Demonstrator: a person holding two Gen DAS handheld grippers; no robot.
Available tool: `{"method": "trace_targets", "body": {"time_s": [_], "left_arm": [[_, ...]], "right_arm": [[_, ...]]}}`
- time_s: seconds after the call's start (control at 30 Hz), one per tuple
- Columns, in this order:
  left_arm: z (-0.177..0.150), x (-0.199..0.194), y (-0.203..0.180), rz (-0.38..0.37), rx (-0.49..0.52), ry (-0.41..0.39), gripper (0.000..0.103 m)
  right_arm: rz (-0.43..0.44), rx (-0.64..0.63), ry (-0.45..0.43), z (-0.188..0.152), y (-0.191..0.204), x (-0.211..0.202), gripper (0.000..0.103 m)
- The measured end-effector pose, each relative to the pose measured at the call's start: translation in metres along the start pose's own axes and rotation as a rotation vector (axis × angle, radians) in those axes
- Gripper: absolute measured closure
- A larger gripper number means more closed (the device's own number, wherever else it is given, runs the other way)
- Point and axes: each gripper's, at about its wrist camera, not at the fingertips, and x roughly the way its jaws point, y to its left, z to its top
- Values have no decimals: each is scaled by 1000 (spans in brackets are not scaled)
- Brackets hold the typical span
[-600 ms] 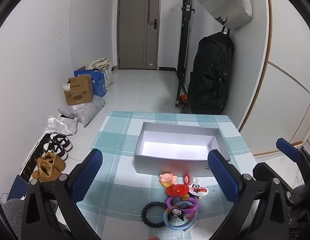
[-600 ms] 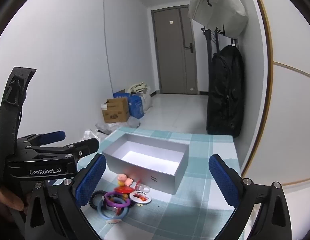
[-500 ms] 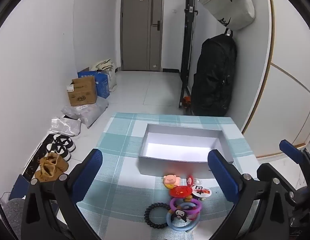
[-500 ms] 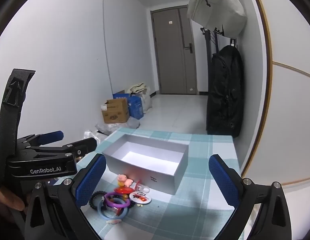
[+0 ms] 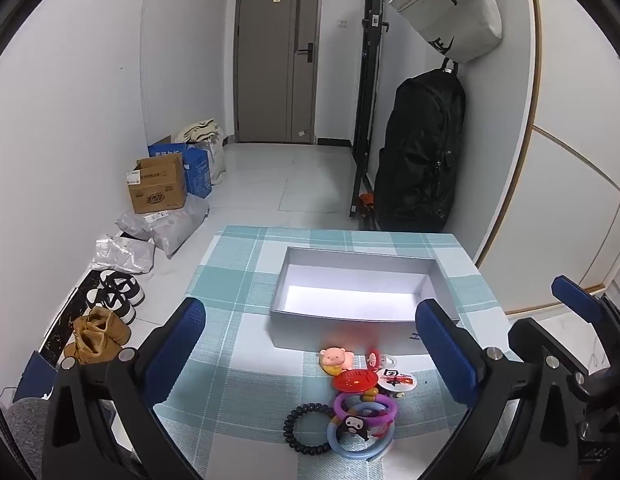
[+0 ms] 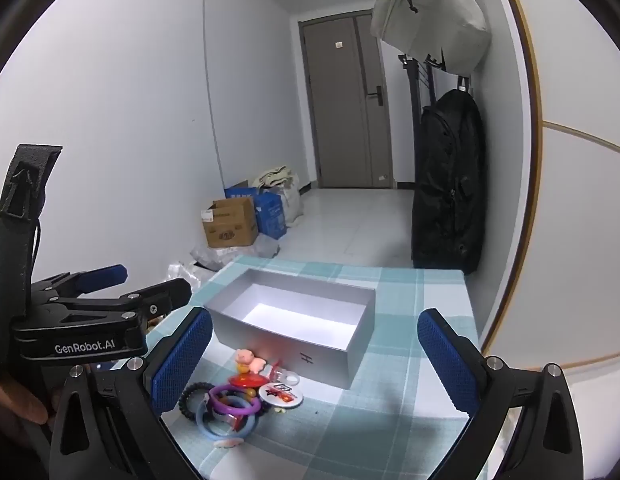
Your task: Organize jewelry
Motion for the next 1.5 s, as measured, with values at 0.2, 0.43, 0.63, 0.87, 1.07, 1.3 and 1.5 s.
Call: {"method": "trace_targets", "body": {"time_s": [0.2, 0.43, 0.63, 0.87, 1.07, 1.3, 1.5], "left_arm": [[-1, -2, 0, -6, 1, 4, 1], [-1, -1, 2, -9, -1, 9, 1], [-1, 0, 2, -7, -5, 12, 1], [-1, 0, 2, -8, -8, 13, 1], [-1, 0, 3, -9, -8, 15, 1], [-2, 0, 2, -8, -8, 18, 1], [-3, 2, 0, -11, -2, 24, 1]], "right_arm": [[4, 0, 10, 0, 0, 2, 0], [4, -2, 13, -1, 1, 4, 0], [5, 0, 18, -2, 1, 6, 0], [8, -7, 24, -4, 4, 6, 0], [9, -7, 27, -5, 4, 7, 0], [9, -5, 29, -5, 5, 7, 0], [10, -3, 31, -5, 4, 8, 0]]}}
